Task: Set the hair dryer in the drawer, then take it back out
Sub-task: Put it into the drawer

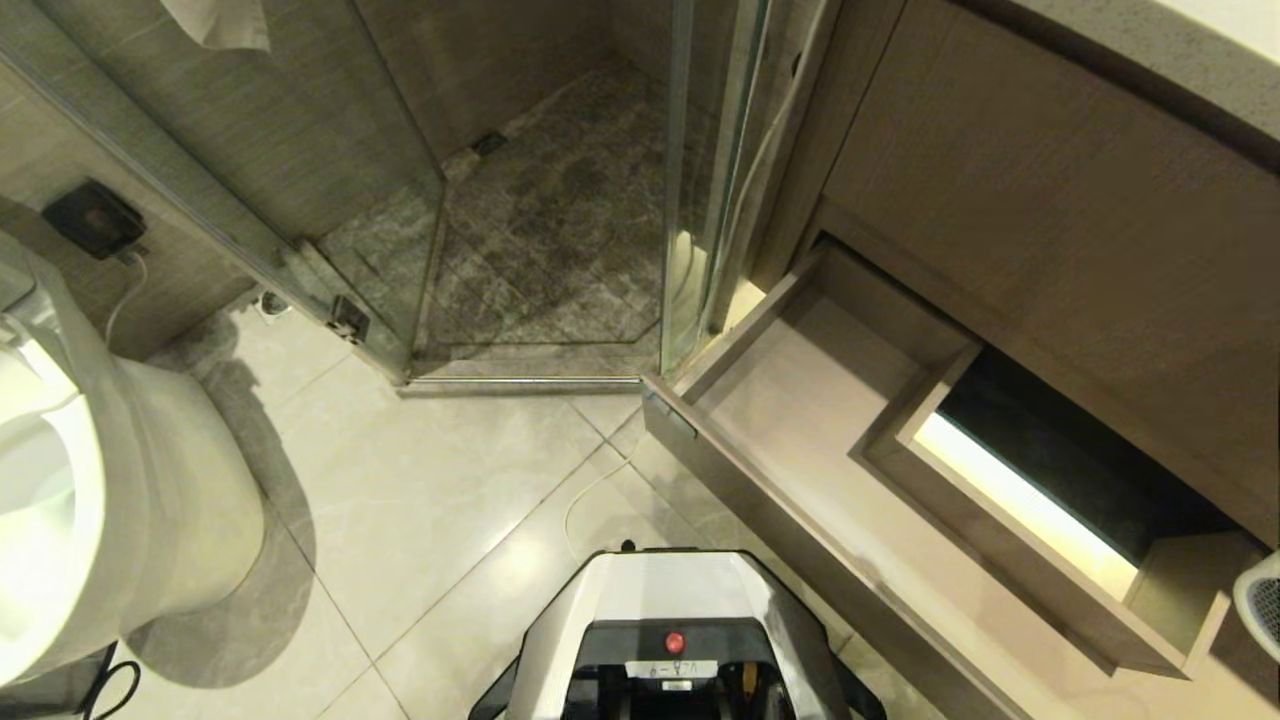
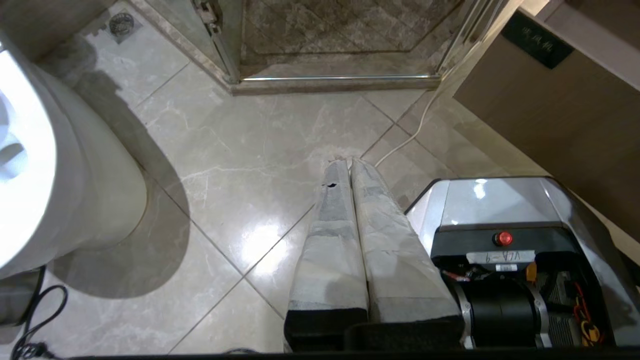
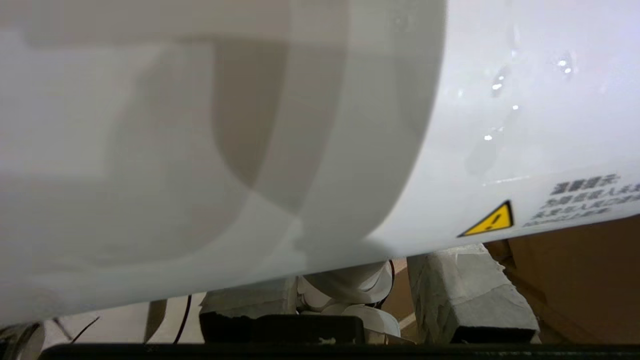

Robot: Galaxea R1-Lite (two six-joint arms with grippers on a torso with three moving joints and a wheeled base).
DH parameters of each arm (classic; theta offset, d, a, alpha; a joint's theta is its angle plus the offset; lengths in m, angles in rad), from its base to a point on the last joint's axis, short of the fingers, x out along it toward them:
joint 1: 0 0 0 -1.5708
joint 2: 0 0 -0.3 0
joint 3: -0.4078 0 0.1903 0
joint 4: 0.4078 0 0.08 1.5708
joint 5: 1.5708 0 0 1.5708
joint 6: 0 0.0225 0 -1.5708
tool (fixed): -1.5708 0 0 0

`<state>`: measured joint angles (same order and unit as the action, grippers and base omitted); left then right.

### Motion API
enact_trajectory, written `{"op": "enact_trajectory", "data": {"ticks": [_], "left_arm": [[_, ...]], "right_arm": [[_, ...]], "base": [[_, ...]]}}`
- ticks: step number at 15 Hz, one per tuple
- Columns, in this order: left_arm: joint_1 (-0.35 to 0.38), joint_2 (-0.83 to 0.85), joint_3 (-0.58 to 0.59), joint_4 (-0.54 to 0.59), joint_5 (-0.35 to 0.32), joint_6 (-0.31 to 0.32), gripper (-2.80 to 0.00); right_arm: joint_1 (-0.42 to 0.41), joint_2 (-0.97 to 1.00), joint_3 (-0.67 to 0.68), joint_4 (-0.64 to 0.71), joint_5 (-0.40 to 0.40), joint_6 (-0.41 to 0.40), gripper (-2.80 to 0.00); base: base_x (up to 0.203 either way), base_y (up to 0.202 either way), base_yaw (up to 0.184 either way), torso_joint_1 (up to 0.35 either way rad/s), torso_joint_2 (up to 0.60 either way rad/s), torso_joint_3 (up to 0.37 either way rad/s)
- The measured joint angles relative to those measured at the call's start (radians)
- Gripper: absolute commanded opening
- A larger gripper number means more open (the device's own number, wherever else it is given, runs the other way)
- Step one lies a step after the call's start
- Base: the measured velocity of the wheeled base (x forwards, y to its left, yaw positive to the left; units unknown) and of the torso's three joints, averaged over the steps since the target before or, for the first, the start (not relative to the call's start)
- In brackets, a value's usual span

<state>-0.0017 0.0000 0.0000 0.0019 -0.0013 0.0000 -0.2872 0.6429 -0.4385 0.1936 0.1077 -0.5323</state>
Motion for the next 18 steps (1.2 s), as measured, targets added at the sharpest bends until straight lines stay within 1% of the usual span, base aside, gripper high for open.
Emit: {"op": "enact_trajectory", "data": {"ticks": [8,11,14,18], "left_arm": [[0.0,0.0,0.0,0.0,0.0,0.0,-2.8],[0.0,0.0,0.0,0.0,0.0,0.0,-2.8],[0.0,0.0,0.0,0.001,0.0,0.0,-2.8],[0.0,0.0,0.0,0.001,0.0,0.0,-2.8]], "right_arm": [[0.006,-0.045,0.036,0.005,-0.022,0.0,-2.8],[0.026,-0.046,0.054,0.005,-0.02,-0.001,-2.8],[0.03,-0.042,0.055,0.005,-0.021,-0.003,-2.8],[0.032,-0.038,0.056,0.018,-0.021,-0.002,-2.8]], "base": [[0.0,0.0,0.0,-0.02,0.41,0.365],[0.0,0.0,0.0,-0.014,0.4,0.372],[0.0,0.0,0.0,0.111,0.21,0.342],[0.0,0.0,0.0,0.096,0.06,0.169]]}}
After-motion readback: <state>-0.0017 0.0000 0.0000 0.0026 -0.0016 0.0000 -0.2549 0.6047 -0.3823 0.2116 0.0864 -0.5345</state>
